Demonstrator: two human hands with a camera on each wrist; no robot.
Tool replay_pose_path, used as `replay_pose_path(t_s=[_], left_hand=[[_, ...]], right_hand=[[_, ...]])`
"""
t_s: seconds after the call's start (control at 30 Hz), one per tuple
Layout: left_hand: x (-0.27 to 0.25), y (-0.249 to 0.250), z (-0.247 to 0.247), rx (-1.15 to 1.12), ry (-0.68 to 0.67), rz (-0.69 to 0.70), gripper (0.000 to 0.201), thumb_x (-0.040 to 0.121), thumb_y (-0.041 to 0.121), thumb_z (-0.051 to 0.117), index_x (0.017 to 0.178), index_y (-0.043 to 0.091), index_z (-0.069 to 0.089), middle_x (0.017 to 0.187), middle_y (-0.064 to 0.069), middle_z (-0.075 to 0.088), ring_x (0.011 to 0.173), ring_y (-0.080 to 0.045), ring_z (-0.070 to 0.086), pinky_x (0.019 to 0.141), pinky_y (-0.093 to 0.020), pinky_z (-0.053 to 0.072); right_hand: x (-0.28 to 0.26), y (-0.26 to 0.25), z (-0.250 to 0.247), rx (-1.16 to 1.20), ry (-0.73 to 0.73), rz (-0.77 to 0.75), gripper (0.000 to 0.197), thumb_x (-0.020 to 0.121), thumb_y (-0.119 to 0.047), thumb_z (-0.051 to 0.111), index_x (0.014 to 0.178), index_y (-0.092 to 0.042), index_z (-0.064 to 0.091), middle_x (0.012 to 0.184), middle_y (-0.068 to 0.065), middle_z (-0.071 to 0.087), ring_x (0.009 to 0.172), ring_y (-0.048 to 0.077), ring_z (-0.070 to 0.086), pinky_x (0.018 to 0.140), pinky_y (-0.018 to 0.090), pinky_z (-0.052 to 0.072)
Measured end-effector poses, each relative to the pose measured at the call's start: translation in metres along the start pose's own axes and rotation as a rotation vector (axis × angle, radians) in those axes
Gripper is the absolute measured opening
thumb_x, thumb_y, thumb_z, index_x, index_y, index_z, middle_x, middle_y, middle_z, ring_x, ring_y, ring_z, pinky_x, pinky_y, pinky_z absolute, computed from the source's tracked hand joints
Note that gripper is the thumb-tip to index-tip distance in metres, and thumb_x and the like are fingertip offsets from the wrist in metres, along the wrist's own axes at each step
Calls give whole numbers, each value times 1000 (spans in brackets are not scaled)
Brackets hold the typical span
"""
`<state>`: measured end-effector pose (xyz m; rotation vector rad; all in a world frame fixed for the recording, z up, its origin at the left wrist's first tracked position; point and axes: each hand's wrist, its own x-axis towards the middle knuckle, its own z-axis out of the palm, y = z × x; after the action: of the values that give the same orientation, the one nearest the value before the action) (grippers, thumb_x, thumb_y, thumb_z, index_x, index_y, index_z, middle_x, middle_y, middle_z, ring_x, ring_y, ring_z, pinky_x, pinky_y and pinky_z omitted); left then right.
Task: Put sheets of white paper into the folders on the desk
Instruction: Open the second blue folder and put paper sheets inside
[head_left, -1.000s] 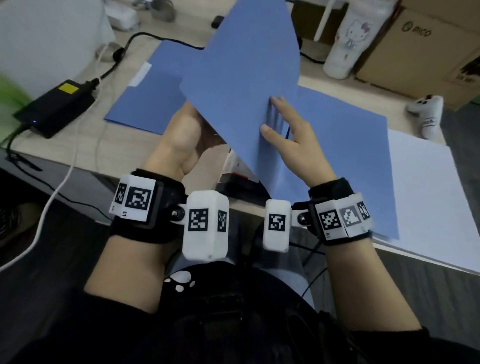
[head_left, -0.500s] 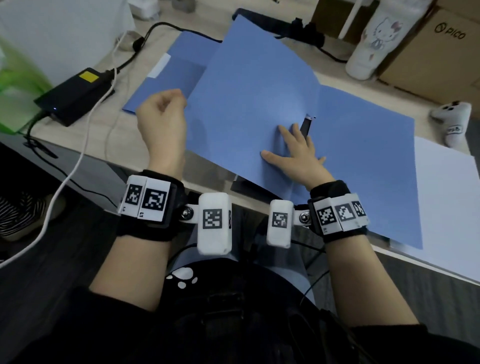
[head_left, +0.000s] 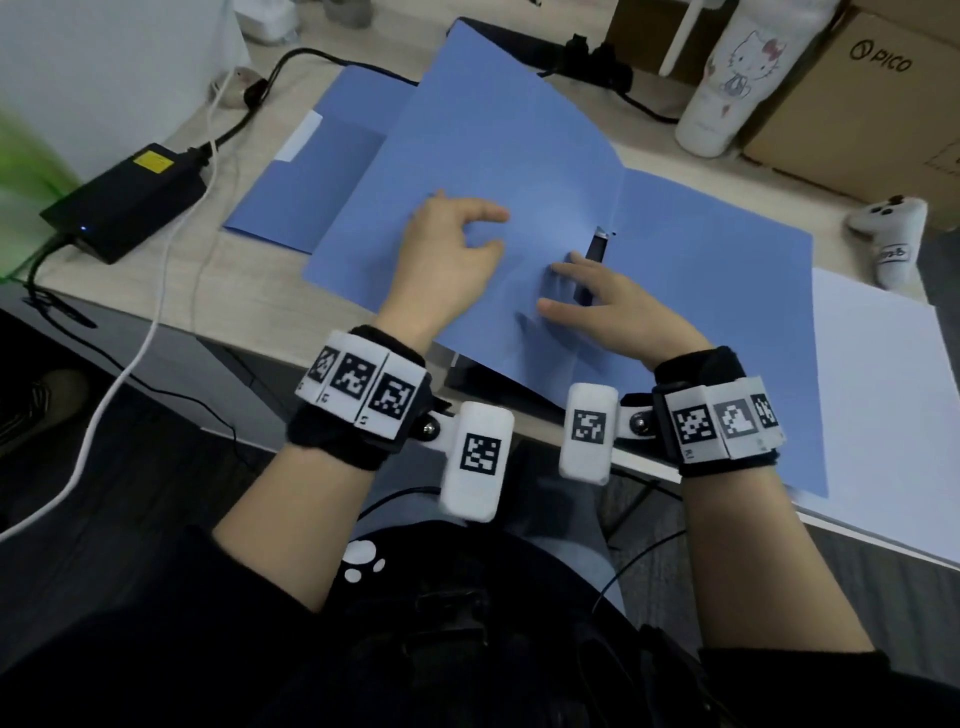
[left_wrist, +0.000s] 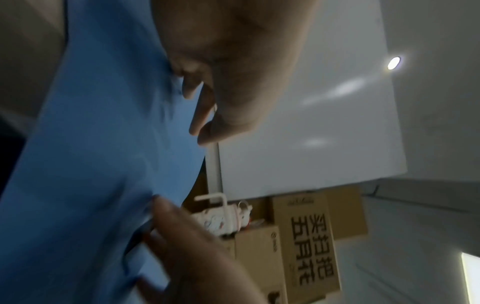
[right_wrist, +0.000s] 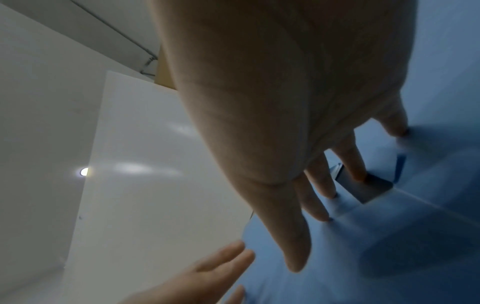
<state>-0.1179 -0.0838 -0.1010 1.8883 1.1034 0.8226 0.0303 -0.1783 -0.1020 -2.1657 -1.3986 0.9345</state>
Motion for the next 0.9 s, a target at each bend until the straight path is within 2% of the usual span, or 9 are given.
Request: replay_pose_path(t_s=[0.07, 0.13, 0.27, 0.33, 0.43, 0.53, 0.6, 0.77, 0.9], left_hand=[[1, 4, 15, 83, -157, 30, 36, 85, 9, 59, 119, 17, 63, 135, -2, 55, 141, -24, 27, 116, -27, 12], [1, 9, 27, 198, -306, 53, 43, 84, 14, 62, 126, 22, 57, 144, 0, 45, 147, -25, 10, 118, -41, 0], [-1, 11, 44, 430, -471, 29, 71, 80, 33, 68, 143, 30, 34, 159, 0, 15, 147, -24, -11, 114, -52, -13], [-2, 7, 51, 489, -517, -1, 85, 78, 41, 69, 148, 30, 22, 160, -1, 1, 146, -26, -18, 114, -53, -15], [-5, 0, 57, 551, -555, -33, 96, 76, 49, 68, 150, 30, 10, 160, 0, -12, 144, -27, -23, 114, -54, -14], [-6, -3, 60, 583, -550, -28, 99, 75, 53, 67, 150, 30, 7, 159, 1, -14, 144, -27, -24, 114, -54, -14], [-6, -5, 61, 592, -550, -29, 99, 76, 55, 65, 150, 31, 6, 159, 2, -15, 144, -27, -24, 114, -54, -15], [-7, -9, 63, 624, -565, -17, 99, 77, 58, 63, 150, 31, 2, 158, 2, -18, 143, -28, -25, 114, -55, -15], [-8, -10, 65, 641, -568, -6, 100, 77, 60, 62, 150, 32, -1, 158, 2, -21, 143, -27, -27, 114, -56, -15]], right_hand=[[-2, 3, -6, 52, 88, -28, 52, 92, -30, 57, 140, -16, 43, 147, 0, 42, 135, 15, 40, 110, 23, 28], [-3, 9, -8, 158, 214, -30, 44, 91, -24, 59, 133, -11, 53, 130, 4, 58, 126, 17, 50, 109, 31, 37], [-5, 24, -11, 181, 419, 34, 42, 92, -19, 57, 132, -8, 52, 139, 6, 52, 132, 16, 43, 100, 18, 33], [-3, 31, -11, 157, 405, 91, 45, 92, -18, 56, 133, -2, 48, 142, 11, 46, 136, 22, 37, 102, 21, 30], [3, 36, -9, 168, 331, 133, 35, 88, -20, 60, 114, 2, 57, 121, 16, 53, 126, 33, 40, 97, 28, 33], [6, 36, -6, 142, 283, 131, 41, 79, -33, 60, 105, -1, 62, 117, 13, 55, 124, 34, 39, 110, 44, 30], [8, 35, -5, 144, 266, 118, 49, 76, -42, 58, 110, -6, 62, 127, 9, 53, 132, 32, 34, 111, 48, 28], [5, 38, -8, 217, 308, 102, 62, 87, -29, 63, 142, -13, 40, 150, 1, 38, 143, 19, 27, 118, 41, 22], [8, 33, -5, 115, 204, 56, 64, 82, -43, 64, 140, -26, 42, 149, -8, 39, 142, 18, 29, 116, 55, 15]])
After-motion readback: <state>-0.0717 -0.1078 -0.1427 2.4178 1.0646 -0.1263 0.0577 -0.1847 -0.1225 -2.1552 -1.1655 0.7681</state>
